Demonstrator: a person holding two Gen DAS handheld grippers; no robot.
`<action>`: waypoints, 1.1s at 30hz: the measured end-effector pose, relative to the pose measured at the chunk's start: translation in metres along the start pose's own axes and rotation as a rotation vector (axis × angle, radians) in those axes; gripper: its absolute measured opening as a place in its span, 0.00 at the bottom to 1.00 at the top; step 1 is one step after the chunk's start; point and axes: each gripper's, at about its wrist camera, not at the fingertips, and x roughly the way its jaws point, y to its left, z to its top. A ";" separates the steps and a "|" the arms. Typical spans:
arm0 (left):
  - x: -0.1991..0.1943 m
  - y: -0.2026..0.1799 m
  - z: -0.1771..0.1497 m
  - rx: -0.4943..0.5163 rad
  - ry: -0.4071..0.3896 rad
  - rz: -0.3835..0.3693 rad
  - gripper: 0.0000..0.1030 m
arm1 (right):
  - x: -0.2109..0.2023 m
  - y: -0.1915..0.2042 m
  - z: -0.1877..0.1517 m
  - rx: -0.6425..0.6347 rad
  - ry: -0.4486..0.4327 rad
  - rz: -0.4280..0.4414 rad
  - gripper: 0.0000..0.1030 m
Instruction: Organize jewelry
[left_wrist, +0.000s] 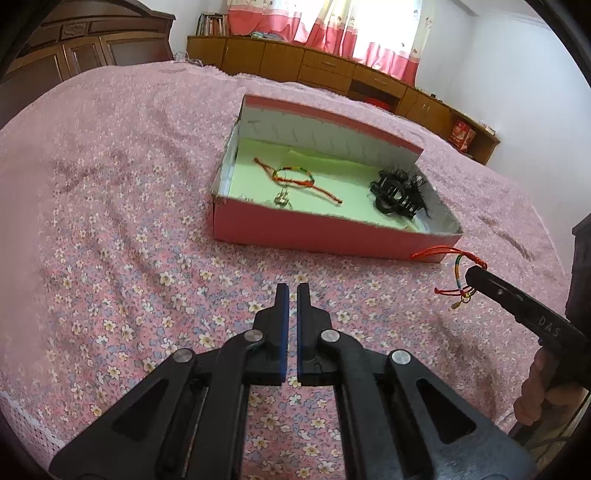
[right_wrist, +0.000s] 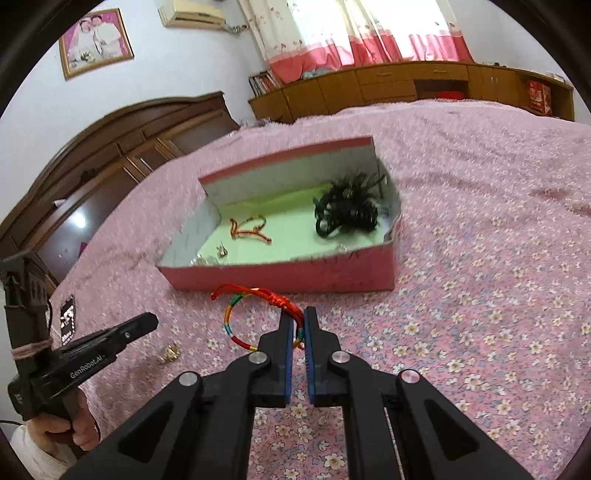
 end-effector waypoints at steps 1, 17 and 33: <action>-0.003 -0.001 0.001 0.002 -0.007 0.000 0.00 | -0.003 0.000 0.002 0.002 -0.009 0.003 0.07; -0.030 -0.013 0.035 0.029 -0.118 -0.036 0.00 | -0.025 0.009 0.014 -0.025 -0.128 -0.007 0.07; 0.000 -0.008 0.015 0.049 0.049 0.012 0.18 | -0.022 0.004 0.012 -0.012 -0.120 0.000 0.07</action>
